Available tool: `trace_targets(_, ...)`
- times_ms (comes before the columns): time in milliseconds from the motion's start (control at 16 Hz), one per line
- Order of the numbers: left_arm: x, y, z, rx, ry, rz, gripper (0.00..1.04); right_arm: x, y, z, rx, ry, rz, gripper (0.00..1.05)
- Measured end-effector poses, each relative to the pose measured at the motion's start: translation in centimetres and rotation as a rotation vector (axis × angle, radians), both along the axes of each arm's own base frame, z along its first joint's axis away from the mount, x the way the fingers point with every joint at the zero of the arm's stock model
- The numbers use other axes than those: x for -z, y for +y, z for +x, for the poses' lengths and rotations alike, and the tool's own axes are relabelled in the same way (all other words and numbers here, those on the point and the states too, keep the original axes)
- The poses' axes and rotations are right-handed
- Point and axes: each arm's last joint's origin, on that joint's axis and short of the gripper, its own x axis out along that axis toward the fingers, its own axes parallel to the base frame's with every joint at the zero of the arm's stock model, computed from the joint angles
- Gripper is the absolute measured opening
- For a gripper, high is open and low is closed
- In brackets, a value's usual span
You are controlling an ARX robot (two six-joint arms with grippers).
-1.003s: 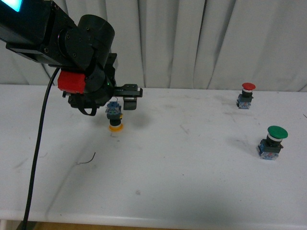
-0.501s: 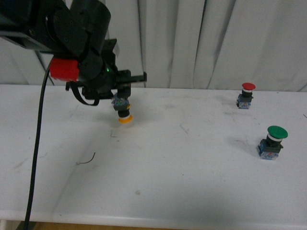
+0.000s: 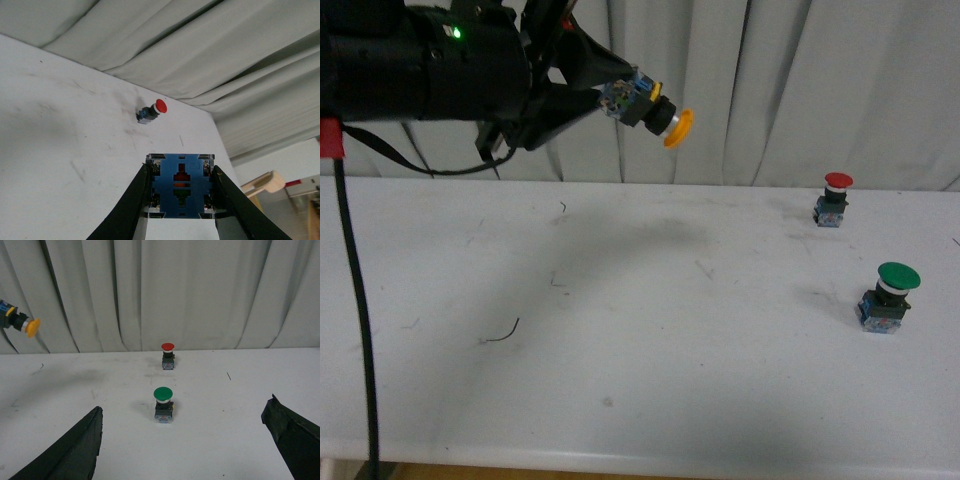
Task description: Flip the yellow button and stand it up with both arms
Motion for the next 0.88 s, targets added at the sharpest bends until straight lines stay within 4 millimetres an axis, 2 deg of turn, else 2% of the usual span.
trace_targets(125,1.4,-1.1,-1.0,0.053,-0.01,-0.094,0.3,0.0,0.0,0.0,0.0,0.0,0.0,0.98)
trace_targets(376,1.5,-2.2,-1.1,0.094,-0.031,-0.225,0.3,0.0,0.0,0.0,0.0,0.0,0.0,0.98)
trace_targets(564,2.7,-2.6,-1.2,0.099,0.015,-0.256,0.3,0.0,0.0,0.0,0.0,0.0,0.0,0.98)
trace_targets(878,2.8,-2.9,-1.4,0.11,0.013,-0.274,0.3,0.0,0.0,0.0,0.0,0.0,0.0,0.98)
